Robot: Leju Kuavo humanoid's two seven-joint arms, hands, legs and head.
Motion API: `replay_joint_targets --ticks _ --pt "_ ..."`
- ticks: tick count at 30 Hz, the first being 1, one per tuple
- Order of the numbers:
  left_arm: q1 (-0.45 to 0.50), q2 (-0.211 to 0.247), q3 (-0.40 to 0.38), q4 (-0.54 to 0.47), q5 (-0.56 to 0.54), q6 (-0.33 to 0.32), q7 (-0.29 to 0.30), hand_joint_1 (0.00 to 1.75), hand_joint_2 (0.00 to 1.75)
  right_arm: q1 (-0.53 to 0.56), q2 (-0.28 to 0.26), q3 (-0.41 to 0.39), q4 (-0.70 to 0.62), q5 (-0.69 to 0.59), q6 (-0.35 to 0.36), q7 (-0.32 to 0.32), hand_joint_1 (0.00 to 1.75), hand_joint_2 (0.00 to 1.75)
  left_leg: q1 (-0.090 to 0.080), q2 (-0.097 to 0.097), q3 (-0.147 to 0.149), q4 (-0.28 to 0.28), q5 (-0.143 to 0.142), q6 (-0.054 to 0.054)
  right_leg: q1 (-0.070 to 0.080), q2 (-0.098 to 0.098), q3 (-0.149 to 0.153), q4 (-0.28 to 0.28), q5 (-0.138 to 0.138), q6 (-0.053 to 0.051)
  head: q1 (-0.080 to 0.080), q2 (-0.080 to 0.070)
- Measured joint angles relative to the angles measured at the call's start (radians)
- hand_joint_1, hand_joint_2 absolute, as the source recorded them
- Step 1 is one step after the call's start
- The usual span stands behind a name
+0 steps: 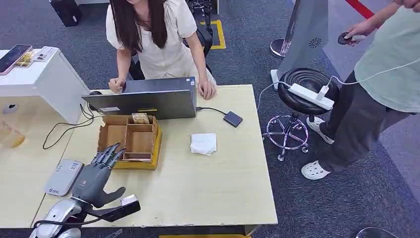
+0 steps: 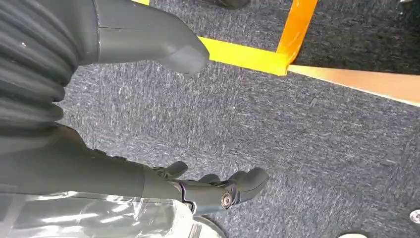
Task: Pass the card to the sensor for recognition and then transmit it.
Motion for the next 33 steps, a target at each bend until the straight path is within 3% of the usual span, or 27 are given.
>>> replay_joint_targets --ticks 17,32,33 --pt "-0.086 -0.099 -0.006 0.104 -0.065 0.049 0.027 0.0 1.75 -0.003 0.004 -0.008 -0.009 0.037 0.006 0.01 0.0 1.75 0.0 0.0 0.0 0.0 0.0 0.0 0.0 0.0 0.0 0.0 0.0 0.0 0.0 0.0" --pt "-0.126 -0.121 -0.01 0.207 -0.17 0.085 0.069 0.0 1.75 -0.005 0.008 -0.02 -0.016 0.063 0.012 0.015 0.0 1.75 0.0 0.0 0.0 0.0 0.0 0.0 0.0 0.0 0.0 0.0 0.0 0.0 0.0 0.0" --pt "-0.127 -0.122 -0.01 0.208 -0.17 0.085 0.069 1.55 1.75 -0.005 0.008 -0.021 -0.016 0.063 0.013 0.015 0.0 1.75 0.0 0.0 0.0 0.0 0.0 0.0 0.0 0.0 0.0 0.0 0.0 0.0 0.0 0.0"
